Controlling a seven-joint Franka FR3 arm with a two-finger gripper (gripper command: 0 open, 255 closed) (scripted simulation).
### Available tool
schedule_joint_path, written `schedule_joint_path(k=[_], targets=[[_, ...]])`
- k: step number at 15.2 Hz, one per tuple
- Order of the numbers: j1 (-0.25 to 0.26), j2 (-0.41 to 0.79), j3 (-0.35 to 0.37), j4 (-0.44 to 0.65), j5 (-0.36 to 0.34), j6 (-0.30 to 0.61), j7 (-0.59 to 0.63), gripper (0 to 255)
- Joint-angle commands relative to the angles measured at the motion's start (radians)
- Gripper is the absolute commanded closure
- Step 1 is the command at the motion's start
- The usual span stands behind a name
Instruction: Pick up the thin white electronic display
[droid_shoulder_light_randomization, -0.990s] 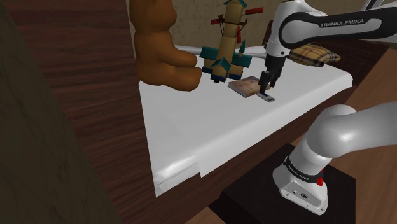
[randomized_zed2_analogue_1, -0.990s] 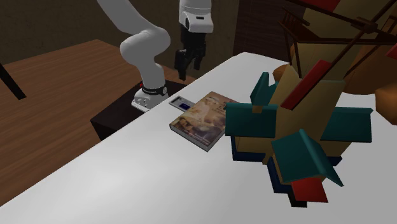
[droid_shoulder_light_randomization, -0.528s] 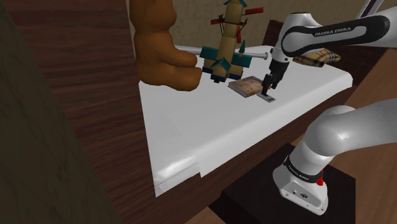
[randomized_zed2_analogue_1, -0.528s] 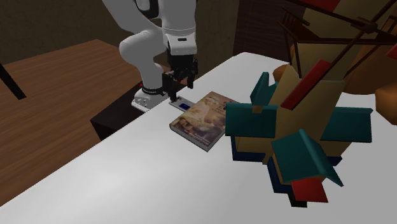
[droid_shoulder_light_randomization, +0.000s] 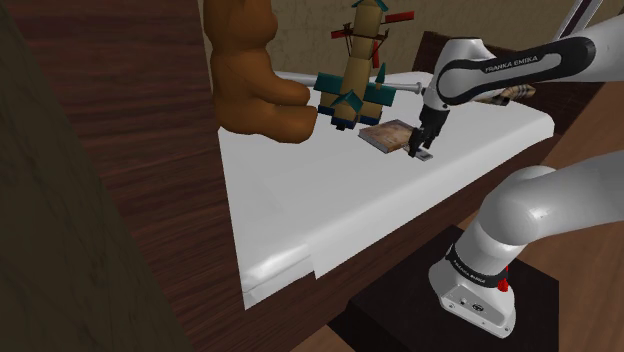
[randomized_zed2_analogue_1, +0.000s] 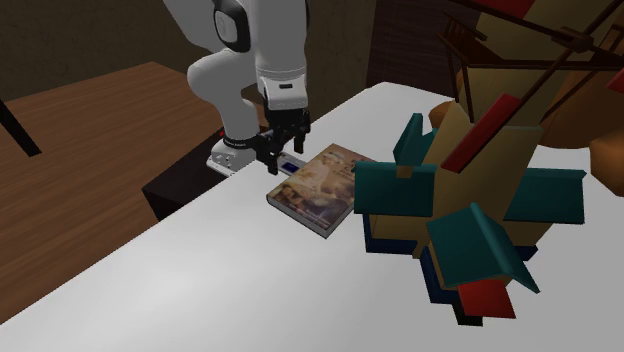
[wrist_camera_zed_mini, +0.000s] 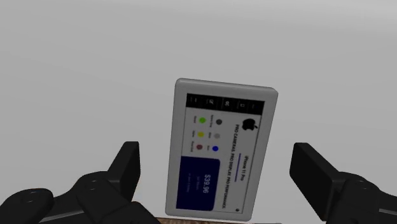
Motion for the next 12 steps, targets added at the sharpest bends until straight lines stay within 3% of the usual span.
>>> schedule_joint_path(k=[1,9,12], targets=[[0.000,0.001,-0.001,-0.005,-0.001,0.006,0.001,255],[0.001,0.009,-0.003,-0.006,-0.001,0.015,0.001,255],[0.000,-0.012,0.008,0.016,0.006,-0.027,-0.001,255]])
